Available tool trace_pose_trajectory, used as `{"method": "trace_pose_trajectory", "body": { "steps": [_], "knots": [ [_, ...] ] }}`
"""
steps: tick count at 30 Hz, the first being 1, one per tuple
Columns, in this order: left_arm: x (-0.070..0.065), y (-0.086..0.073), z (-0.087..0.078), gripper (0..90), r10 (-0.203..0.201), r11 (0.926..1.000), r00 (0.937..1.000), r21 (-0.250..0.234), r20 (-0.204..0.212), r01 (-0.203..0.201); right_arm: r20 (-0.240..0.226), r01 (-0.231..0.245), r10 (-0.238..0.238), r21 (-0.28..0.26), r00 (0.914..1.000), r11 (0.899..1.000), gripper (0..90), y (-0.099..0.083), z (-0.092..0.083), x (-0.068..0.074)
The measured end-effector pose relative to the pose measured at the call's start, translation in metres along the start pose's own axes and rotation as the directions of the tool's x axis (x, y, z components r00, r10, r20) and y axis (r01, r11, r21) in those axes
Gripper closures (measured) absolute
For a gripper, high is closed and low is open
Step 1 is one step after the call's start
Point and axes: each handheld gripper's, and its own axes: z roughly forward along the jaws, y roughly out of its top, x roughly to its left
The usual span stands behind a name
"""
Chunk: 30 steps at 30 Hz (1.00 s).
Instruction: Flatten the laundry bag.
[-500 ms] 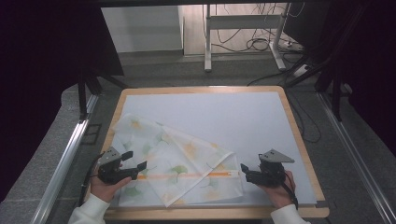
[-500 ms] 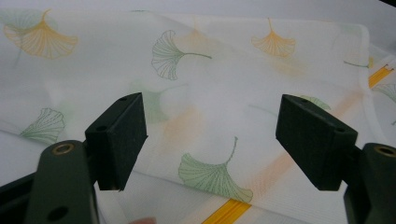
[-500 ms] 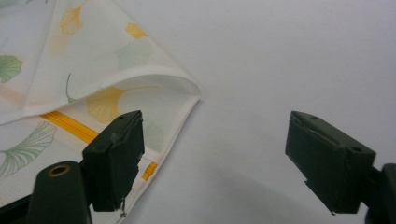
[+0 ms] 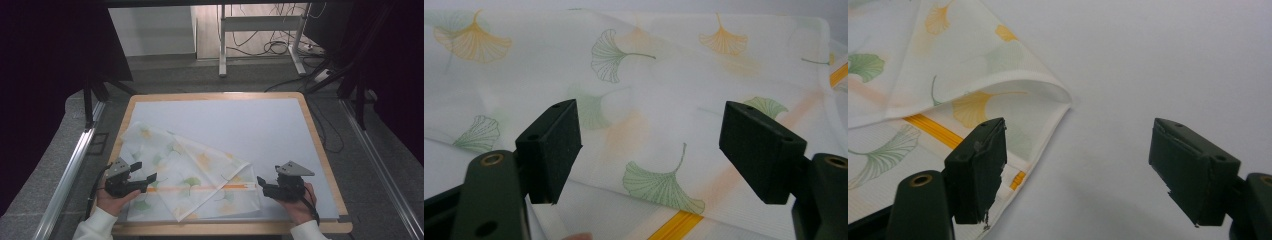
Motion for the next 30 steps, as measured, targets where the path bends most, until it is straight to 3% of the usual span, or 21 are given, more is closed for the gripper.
{"method": "trace_pose_trajectory", "body": {
  "steps": [8, 20, 24, 30],
  "knots": [
    [-0.004, -0.002, 0.001, 23.4, 0.026, 0.9996, 0.9997, 0.008, -0.004, -0.026, -0.023, 0.019, -0.019, -0.011, 0.9996, 1.0, 23.6, 0.005, 0.001, 0.004],
    [-0.002, -0.002, 0.002, 23.3, 0.023, 0.9996, 0.9995, 0.016, -0.022, -0.023, -0.117, 0.015, -0.023, -0.067, 0.9929, 0.998, 27.3, 0.019, -0.006, 0.019],
    [-0.003, 0.0, 0.004, 23.5, -0.003, 0.9999, 1.0, 0.011, -0.006, 0.003, -0.14, 0.032, -0.042, -0.073, 0.9892, 0.997, 28.6, 0.028, -0.007, 0.027],
    [0.0, 0.0, 0.005, 23.5, 0.002, 0.9999, 0.9999, 0.015, -0.011, -0.002, -0.166, 0.072, -0.086, -0.09, 0.9823, 0.993, 30.2, 0.05, -0.009, 0.043]
  ]
}}
